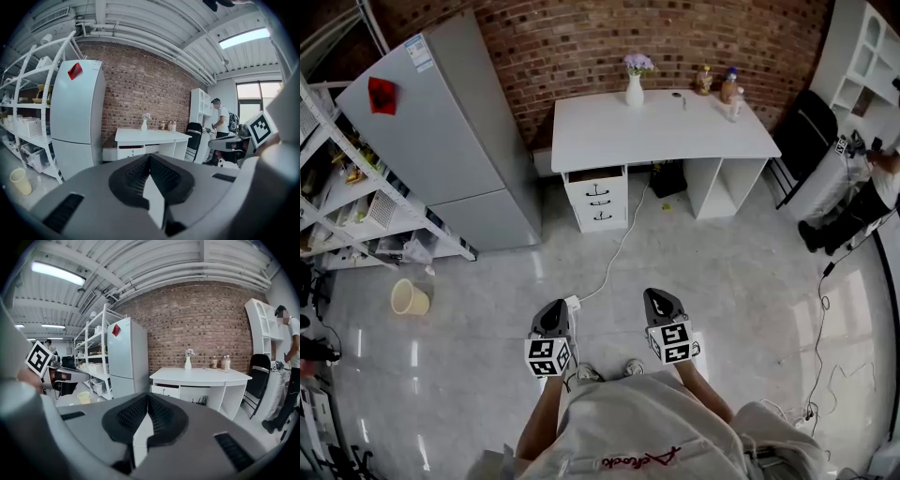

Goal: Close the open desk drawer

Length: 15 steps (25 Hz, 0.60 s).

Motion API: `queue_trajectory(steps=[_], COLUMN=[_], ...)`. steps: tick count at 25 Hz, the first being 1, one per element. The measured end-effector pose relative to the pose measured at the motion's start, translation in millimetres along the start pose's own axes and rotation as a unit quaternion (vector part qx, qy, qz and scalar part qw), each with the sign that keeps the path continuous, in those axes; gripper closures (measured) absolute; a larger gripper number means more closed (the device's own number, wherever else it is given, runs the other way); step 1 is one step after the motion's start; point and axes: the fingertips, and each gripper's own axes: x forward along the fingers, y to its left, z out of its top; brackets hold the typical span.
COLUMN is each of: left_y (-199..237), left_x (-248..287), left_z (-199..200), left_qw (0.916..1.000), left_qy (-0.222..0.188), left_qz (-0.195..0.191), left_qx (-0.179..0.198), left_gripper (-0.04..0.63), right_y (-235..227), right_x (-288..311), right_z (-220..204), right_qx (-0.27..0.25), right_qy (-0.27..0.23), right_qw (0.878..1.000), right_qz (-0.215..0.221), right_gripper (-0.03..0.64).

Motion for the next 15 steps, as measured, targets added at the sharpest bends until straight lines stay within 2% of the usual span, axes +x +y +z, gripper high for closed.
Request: queue_trajectory(steps=[8, 15], left_y=[-19.6, -28.9], left_x=[-2.0, 9.1], left_z=[-12.8, -18.4], left_qw=[0.9999, 0.9999], left_qy=[0.006, 0.011], left_qz=[0.013, 0.006], left_qx=[-0.005, -0.008], left_gripper=[0.583, 0.583], right_y=[-17.9, -22.0], right_x=[-21.0, -19.5], right_z=[-26.4, -31.3], right_qx=[-0.001, 0.007], right_qy=[0.013, 0.014], right_qw=[1.000, 0.999], right_qz=[0.019, 0.031], right_gripper=[0.598, 0.598])
